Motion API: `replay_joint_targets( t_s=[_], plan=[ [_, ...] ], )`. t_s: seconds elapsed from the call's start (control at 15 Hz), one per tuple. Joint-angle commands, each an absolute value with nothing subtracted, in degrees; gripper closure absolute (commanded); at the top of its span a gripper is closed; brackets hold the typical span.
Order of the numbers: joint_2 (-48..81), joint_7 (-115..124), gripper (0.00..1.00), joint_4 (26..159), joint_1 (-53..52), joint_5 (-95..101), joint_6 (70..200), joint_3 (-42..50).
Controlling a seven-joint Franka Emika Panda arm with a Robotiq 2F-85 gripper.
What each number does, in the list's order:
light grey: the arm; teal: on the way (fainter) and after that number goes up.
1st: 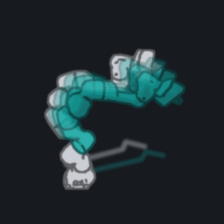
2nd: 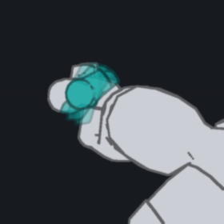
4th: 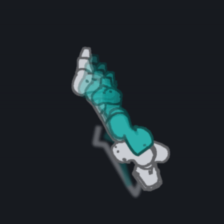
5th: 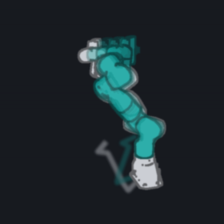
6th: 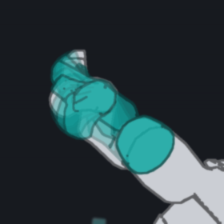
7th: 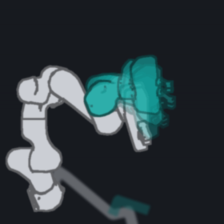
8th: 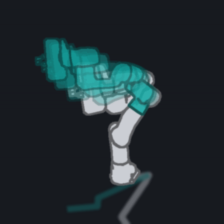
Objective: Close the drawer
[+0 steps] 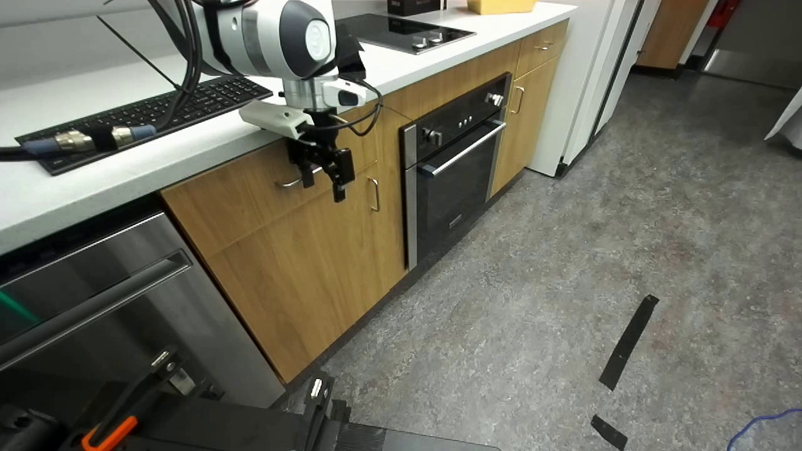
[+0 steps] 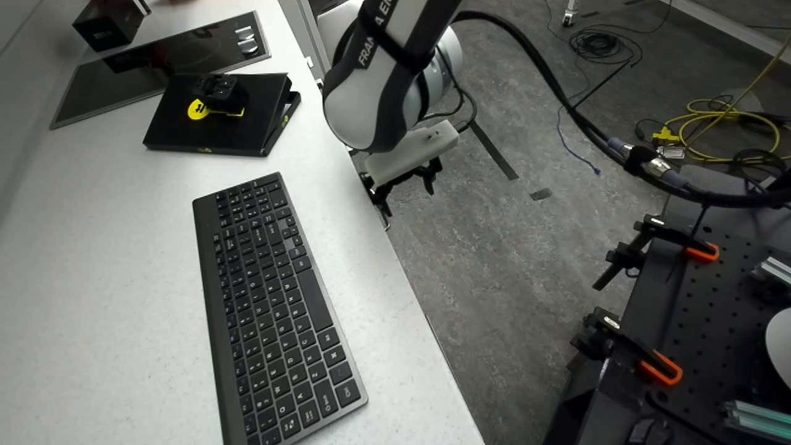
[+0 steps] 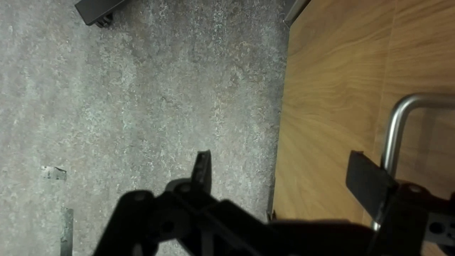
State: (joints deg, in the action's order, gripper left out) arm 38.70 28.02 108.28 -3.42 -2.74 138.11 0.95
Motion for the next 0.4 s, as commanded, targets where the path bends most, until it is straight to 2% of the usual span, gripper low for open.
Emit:
replay_joint_targets(
  t_s=[0.0, 0.07, 0.33],
  plan=[
    [40.29, 27.29, 0.00, 104.06, -5.31, -4.82, 133.12, 1.19],
    [39.52, 27.34, 0.00, 107.07, -5.41, -3.83, 136.32, 2.41],
    [39.83, 27.37, 0.00, 106.20, -5.39, -3.79, 134.82, 2.40]
  ],
)
